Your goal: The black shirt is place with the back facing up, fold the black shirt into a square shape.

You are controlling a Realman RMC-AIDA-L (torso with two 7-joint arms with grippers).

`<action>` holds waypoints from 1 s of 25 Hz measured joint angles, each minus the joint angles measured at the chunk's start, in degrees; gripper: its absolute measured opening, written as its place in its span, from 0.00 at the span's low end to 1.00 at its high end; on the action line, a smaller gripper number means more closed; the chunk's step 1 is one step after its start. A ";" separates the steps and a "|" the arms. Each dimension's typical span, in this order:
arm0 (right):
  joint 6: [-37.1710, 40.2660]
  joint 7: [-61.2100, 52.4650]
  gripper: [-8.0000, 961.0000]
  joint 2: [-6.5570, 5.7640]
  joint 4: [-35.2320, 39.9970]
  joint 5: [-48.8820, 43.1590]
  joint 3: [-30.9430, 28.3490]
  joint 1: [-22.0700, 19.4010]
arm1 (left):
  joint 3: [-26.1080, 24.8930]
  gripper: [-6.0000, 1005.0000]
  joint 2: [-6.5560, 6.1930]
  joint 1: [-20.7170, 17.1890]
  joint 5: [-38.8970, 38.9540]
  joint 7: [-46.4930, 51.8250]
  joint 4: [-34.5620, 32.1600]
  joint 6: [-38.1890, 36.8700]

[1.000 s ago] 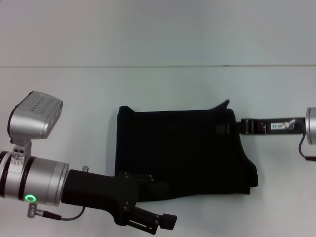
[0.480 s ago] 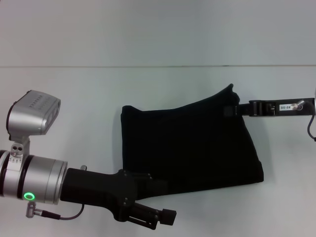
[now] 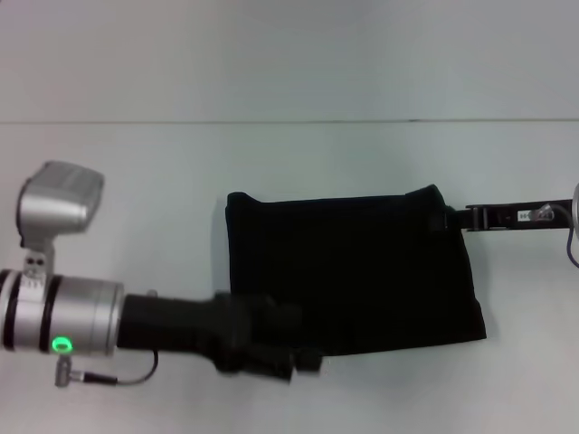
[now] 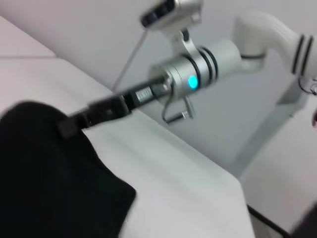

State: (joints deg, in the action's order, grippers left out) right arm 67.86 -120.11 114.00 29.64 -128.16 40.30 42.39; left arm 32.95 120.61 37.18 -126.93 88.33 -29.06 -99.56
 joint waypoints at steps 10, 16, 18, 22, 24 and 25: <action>-0.22 0.15 0.35 -1.31 0.81 0.83 -4.42 -1.81 | -12.57 0.95 -0.53 1.54 4.48 11.70 0.30 16.71; 4.50 0.48 0.73 -2.34 2.70 0.83 -9.27 -3.31 | -7.78 0.95 -0.42 3.00 4.07 22.38 1.02 28.20; 5.68 0.55 0.82 -2.36 3.38 0.83 -9.55 -3.64 | -5.80 0.95 -0.33 3.30 4.03 24.78 1.16 30.90; 6.96 1.32 0.88 -2.41 3.79 0.81 -9.59 -3.90 | 2.89 0.95 0.24 4.66 3.82 31.51 1.21 39.66; 7.02 2.01 0.88 -2.16 3.80 0.80 -9.62 -3.97 | 4.85 0.95 0.59 5.59 3.82 32.39 1.37 41.40; 7.02 2.01 0.88 -2.16 3.80 0.80 -9.62 -3.97 | 5.52 0.95 0.71 6.48 3.81 32.69 2.06 42.99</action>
State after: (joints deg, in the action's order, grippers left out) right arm 74.88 -118.10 111.84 33.44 -127.36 30.68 38.42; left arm 38.47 121.32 43.67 -123.12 121.01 -27.00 -56.56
